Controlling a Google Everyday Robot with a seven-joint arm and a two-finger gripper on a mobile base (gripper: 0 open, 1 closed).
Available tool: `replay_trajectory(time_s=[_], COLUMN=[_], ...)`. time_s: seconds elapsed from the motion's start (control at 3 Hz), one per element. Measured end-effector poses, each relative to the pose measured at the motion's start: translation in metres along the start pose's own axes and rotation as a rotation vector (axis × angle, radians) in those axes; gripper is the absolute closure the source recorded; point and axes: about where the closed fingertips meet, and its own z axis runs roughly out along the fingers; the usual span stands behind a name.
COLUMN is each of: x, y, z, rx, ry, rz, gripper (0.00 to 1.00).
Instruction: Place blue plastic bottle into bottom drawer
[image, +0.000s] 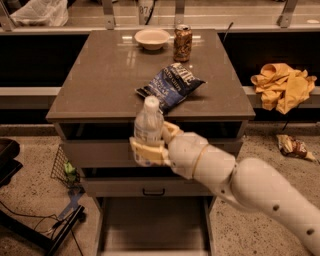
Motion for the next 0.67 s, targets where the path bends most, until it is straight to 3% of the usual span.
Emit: replay_trajectory(time_s=[0.33, 0.67], x=[0.082, 0.147], y=[0.033, 0.056], z=[-0.027, -0.044], rx=[-0.055, -0.101], ry=[0.077, 0.195], rz=[0.046, 0.066], gripper=[1.0, 1.0])
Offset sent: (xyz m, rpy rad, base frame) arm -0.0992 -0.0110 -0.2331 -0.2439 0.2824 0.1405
